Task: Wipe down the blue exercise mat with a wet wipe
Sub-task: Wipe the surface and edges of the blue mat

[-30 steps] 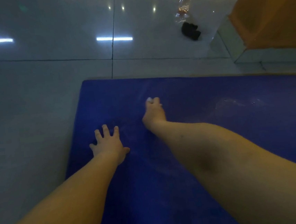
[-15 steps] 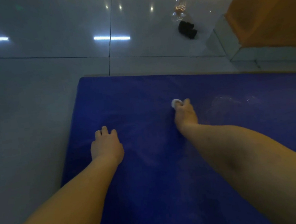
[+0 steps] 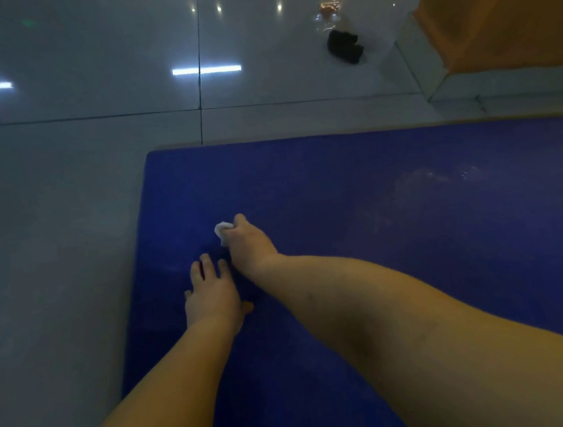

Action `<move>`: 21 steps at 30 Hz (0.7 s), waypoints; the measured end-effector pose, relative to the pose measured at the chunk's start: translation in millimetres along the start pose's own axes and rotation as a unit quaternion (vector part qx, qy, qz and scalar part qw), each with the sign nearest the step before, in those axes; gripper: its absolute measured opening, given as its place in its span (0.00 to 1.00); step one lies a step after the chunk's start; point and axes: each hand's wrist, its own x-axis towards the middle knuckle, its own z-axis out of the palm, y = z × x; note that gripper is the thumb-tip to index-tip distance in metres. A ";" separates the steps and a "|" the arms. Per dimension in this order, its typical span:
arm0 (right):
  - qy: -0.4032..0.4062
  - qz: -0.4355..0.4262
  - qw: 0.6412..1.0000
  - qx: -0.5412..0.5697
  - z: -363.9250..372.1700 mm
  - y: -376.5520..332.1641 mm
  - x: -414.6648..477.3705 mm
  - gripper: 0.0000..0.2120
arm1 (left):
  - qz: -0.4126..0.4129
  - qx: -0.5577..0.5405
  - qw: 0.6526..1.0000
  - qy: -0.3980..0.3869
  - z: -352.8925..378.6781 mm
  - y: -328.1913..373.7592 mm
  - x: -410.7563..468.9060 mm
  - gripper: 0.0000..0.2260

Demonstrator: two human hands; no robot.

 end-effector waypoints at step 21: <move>0.057 -0.039 0.996 0.061 25.4 17.1 -25.7 0.08 | -0.006 0.030 1.000 -0.002 0.5 4.6 2.6 0.47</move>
